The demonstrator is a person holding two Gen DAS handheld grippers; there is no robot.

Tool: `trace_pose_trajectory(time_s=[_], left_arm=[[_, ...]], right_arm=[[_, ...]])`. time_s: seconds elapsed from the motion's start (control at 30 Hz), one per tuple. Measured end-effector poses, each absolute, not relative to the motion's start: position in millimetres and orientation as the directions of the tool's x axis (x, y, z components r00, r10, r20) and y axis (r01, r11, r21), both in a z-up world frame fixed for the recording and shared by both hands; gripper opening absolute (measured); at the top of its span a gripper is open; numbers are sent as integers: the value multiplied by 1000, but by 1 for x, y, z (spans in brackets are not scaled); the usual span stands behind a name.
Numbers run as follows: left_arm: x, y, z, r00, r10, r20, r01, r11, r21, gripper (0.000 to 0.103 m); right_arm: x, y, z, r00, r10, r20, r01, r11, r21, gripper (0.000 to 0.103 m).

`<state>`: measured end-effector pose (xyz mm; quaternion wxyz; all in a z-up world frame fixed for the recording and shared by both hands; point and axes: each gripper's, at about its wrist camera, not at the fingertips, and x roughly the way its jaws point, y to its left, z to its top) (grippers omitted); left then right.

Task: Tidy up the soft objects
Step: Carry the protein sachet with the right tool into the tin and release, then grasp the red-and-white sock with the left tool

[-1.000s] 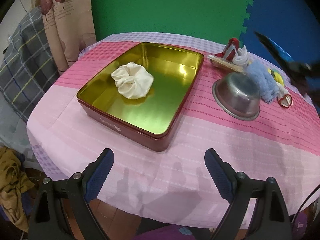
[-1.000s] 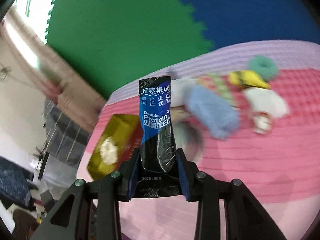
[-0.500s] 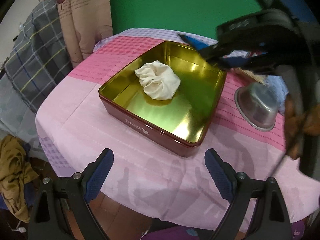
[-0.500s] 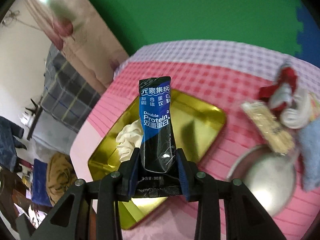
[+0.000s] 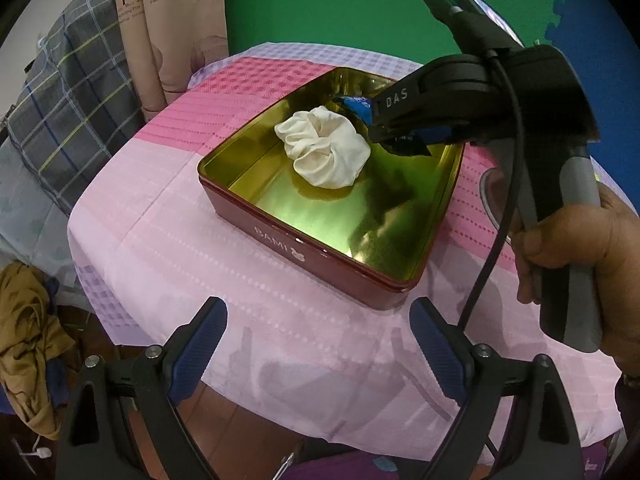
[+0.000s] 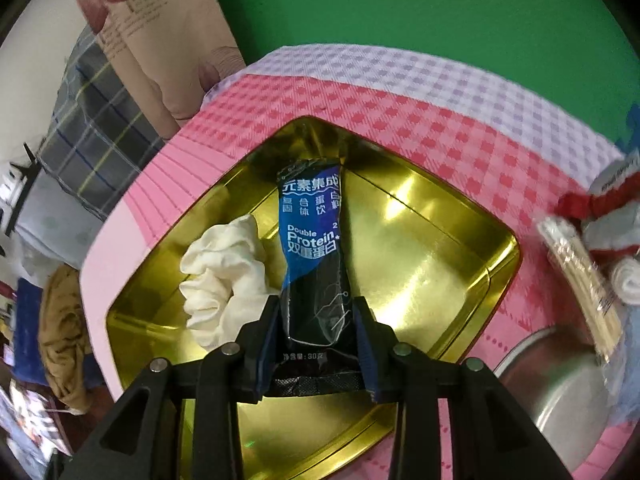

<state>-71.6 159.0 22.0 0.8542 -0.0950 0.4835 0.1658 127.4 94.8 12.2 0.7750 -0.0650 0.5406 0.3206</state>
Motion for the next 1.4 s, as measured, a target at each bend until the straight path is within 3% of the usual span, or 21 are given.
trace_pose_trajectory(time_s=[0.1,0.27,0.47,0.57,0.8,1.1,1.3,1.4], left_arm=[[-72,159,20,472,188,-861,-374,927,-2,91],[-72,159,19,464,187,-866,-370,929,2,91],[-72,157,19,463,190,-866,-366,930,9,91],[-72,156,18,462,193,-866,-363,932,13,91],[-73,147,19,463,207,-862,-350,936,37,91],[-73,126,29,494,228,-839,-295,952,84,92],[-64,108,45,535,199,-821,-229,970,85,93],[-50,97,52,543,191,-818,-195,976,98,94]], right_arm=[[125,98,13,243,411,-879,-577,789,210,38],[127,94,23,298,411,-862,-556,809,193,52],[106,57,57,398,510,-763,-548,799,249,52],[80,16,72,504,511,-697,-524,822,224,60],[30,-107,70,752,222,-621,-318,947,-47,67],[46,-249,24,727,-181,-662,19,969,-245,67],[51,-277,11,688,-199,-698,64,975,-215,68],[53,-272,10,682,-193,-705,45,974,-224,75]])
